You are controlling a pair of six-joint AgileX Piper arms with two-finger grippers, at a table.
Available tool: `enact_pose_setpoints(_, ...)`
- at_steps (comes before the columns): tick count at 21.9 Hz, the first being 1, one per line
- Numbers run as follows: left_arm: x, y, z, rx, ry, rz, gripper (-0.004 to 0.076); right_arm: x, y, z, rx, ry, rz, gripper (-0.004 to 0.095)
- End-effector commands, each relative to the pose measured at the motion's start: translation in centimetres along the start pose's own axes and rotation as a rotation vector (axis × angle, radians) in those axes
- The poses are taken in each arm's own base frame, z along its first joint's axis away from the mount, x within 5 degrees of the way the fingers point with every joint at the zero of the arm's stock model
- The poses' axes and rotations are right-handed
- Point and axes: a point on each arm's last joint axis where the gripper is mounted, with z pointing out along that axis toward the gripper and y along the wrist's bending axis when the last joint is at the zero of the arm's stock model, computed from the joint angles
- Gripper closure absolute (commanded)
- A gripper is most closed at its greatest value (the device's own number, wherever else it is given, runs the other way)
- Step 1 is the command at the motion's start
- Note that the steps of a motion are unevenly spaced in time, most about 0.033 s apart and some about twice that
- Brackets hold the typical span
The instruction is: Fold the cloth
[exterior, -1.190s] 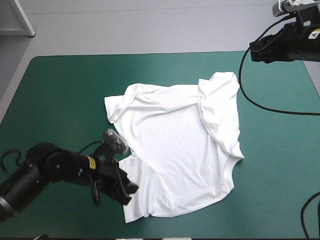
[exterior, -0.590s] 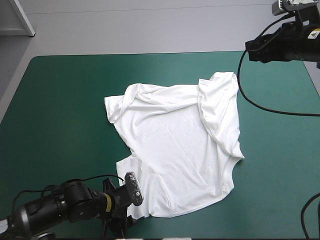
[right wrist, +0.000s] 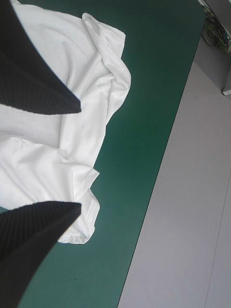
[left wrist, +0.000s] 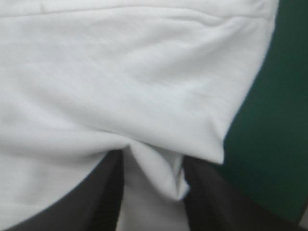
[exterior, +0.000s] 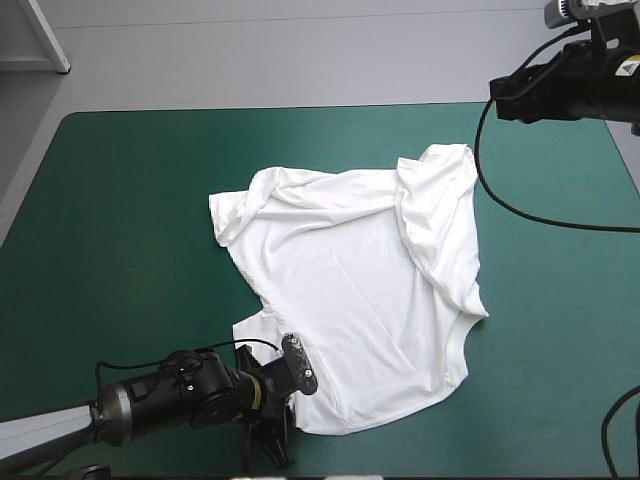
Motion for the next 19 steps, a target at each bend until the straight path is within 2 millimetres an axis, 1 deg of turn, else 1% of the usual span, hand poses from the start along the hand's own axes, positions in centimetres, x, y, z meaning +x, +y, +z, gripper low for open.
enact_pose_setpoints(1,-0.5,0.7,0.2,-0.084,-0.025,-0.018,0.0705,-0.9,0.9,-2.0,0.007,-0.091,-0.023,0.04)
enact_pose_setpoints(6,-0.4,2.5,-0.1,-0.269,-0.026,-0.056,0.0705,-0.8,0.5,-2.0,0.046,-0.076,-0.025,0.0402)
enact_pose_setpoints(7,-0.4,3.2,-0.5,-0.35,-0.031,-0.082,0.0705,-0.7,0.4,-2.0,0.062,-0.069,-0.027,0.0421)
enact_pose_setpoints(8,-0.5,3.7,-0.8,-0.386,-0.044,-0.109,0.0704,-0.7,0.3,-2.0,0.066,-0.068,-0.023,0.0436)
enact_pose_setpoints(10,-1.2,5.3,-2.3,-0.412,-0.101,-0.175,0.0701,-0.1,0.2,-1.6,0.063,-0.04,-0.014,0.0467)
enact_pose_setpoints(11,-1.7,6.6,-3.4,-0.414,-0.142,-0.226,0.0701,1.2,-0.1,-0.5,0.053,0.014,0.006,0.0467)
enact_pose_setpoints(12,-2.1,7.7,-4.4,-0.416,-0.177,-0.261,0.0701,2.2,-0.3,0.2,0.045,0.053,0.026,0.0467)
enact_pose_setpoints(13,-2.7,9.3,-5.9,-0.409,-0.219,-0.302,0.0701,3.9,-0.4,1.2,0.029,0.116,0.05,0.0467)
enact_pose_setpoints(14,-3.0,10.1,-6.7,-0.405,-0.237,-0.308,0.0701,4.9,-0.5,1.7,0.024,0.146,0.068,0.0467)
enact_pose_setpoints(16,-3.8,12.5,-9.2,-0.428,-0.291,-0.306,0.0701,8.2,-0.5,2.8,0.017,0.224,0.115,0.0467)
enact_pose_setpoints(17,-3.8,13.1,-9.6,-0.441,-0.3,-0.311,0.0701,9.2,-0.5,3.1,0.016,0.245,0.129,0.0467)
enact_pose_setpoints(18,-3.8,13.9,-10.2,-0.467,-0.302,-0.314,0.0701,11.2,-0.5,3.9,0.015,0.283,0.157,0.0467)
enact_pose_setpoints(19,-3.7,14.4,-10.4,-0.482,-0.302,-0.323,0.0701,12.1,-0.5,4.3,0.012,0.301,0.168,0.0467)
